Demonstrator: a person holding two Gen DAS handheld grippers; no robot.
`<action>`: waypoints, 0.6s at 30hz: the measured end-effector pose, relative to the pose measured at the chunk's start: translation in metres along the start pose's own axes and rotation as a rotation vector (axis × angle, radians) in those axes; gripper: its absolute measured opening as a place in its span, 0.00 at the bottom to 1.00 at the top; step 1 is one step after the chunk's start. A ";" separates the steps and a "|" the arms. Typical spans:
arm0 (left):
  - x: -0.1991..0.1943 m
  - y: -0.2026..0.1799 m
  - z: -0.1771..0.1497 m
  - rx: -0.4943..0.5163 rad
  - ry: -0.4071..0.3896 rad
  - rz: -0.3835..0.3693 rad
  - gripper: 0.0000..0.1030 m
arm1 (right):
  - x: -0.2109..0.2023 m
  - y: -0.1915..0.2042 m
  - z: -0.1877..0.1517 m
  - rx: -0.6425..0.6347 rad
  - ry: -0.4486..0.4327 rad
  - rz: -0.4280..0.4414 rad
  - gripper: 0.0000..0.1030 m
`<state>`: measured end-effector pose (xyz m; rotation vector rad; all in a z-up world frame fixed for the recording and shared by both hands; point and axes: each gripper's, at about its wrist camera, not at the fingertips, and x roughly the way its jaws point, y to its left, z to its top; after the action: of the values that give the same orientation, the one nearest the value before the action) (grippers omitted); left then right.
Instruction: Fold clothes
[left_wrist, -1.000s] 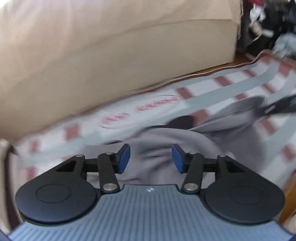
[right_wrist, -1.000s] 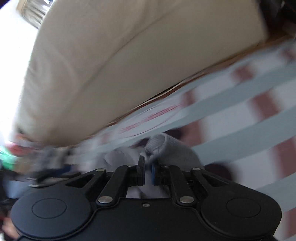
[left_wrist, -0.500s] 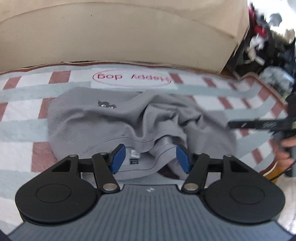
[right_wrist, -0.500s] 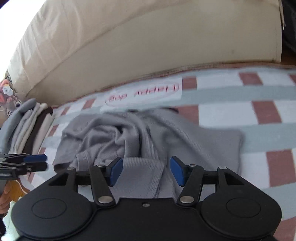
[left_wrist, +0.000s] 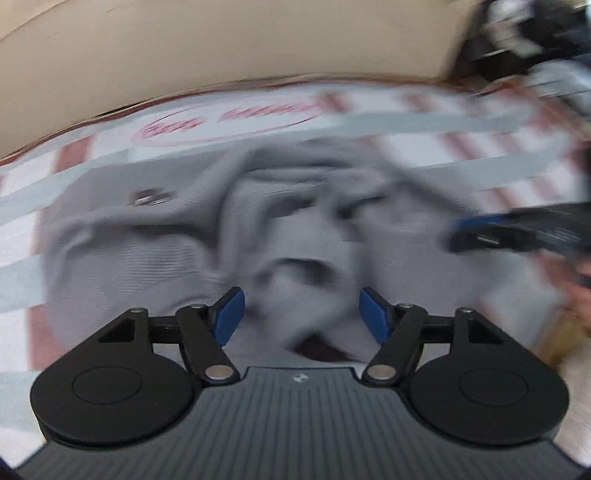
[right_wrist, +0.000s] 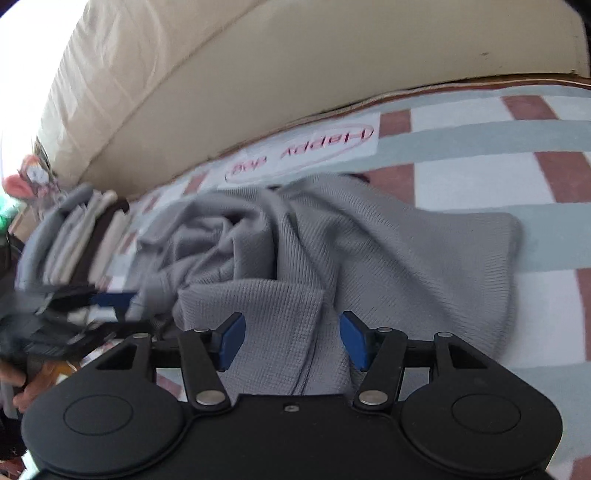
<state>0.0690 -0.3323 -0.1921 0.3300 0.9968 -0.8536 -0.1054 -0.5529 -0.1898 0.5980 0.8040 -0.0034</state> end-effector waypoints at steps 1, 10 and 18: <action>0.008 0.000 0.003 -0.009 0.010 0.025 0.67 | 0.006 0.002 0.000 -0.017 0.009 -0.012 0.61; -0.018 -0.016 0.012 0.127 -0.175 0.337 0.07 | 0.004 0.026 -0.014 -0.247 -0.013 -0.076 0.10; -0.095 0.049 0.033 -0.005 -0.335 0.407 0.07 | -0.062 0.018 0.011 -0.127 -0.271 -0.207 0.05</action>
<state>0.1008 -0.2759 -0.1009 0.3568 0.5914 -0.5126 -0.1378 -0.5566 -0.1323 0.3816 0.5941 -0.2174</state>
